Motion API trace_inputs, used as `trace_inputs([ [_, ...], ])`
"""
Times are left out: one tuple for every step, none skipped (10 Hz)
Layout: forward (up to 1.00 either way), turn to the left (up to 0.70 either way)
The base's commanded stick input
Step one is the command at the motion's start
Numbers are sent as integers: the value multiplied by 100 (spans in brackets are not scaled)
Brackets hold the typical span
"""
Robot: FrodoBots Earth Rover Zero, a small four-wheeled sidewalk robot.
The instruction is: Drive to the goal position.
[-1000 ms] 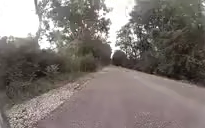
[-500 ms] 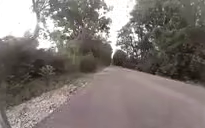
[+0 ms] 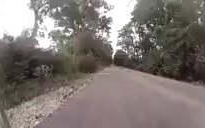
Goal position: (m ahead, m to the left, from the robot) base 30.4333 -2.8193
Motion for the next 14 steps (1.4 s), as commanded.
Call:
trace_inputs([
  [70,-32],
  [70,-24],
  [70,-6],
  [70,0],
  [70,0],
  [70,0],
  [70,0],
  [70,0],
  [70,0],
  [70,0],
  [70,0],
  [70,0],
  [70,0],
  [70,0],
])
